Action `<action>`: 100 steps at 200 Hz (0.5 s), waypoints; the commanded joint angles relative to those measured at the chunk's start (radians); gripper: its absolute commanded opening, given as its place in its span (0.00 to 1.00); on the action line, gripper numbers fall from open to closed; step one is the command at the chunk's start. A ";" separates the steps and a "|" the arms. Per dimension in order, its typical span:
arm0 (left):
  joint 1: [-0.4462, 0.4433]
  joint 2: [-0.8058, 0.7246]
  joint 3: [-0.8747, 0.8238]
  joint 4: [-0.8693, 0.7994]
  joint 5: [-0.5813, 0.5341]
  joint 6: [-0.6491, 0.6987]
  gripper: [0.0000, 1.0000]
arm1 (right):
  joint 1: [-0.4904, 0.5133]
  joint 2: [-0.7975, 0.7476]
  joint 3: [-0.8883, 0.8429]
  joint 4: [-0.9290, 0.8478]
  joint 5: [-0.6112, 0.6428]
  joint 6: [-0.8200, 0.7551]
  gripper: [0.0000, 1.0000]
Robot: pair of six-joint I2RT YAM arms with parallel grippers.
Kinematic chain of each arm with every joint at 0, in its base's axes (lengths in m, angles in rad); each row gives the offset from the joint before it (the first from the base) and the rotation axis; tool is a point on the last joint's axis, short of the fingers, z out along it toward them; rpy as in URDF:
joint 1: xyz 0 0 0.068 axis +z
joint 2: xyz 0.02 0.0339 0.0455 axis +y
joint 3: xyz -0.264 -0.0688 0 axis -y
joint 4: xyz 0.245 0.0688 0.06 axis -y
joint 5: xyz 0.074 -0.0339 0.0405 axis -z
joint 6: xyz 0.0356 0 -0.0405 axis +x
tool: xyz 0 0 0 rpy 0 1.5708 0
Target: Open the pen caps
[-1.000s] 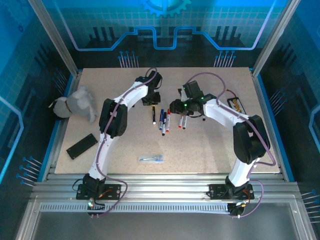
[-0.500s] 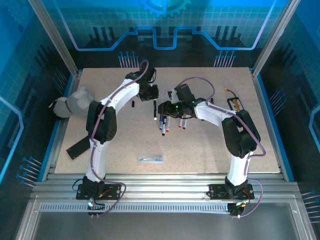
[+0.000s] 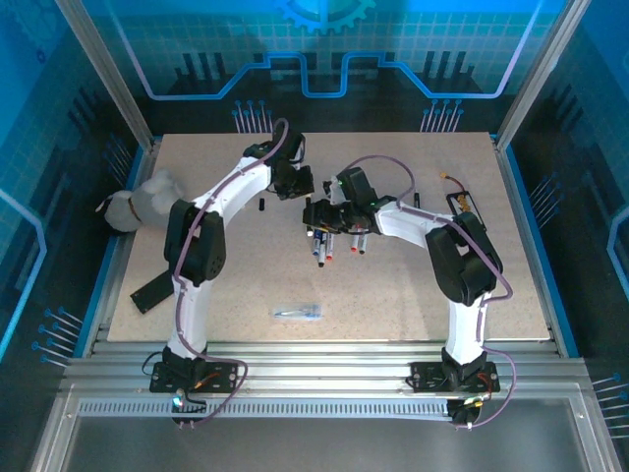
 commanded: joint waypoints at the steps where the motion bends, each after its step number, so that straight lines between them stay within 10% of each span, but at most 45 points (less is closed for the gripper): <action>1: -0.008 -0.054 -0.018 0.025 0.054 -0.027 0.00 | 0.012 0.033 0.053 -0.002 -0.020 0.010 0.42; 27: -0.011 -0.056 -0.025 0.022 0.047 -0.027 0.00 | 0.011 0.036 0.067 -0.004 -0.016 0.019 0.00; 100: -0.009 -0.058 -0.063 0.014 0.010 -0.030 0.16 | 0.014 -0.025 0.009 0.017 -0.024 -0.007 0.00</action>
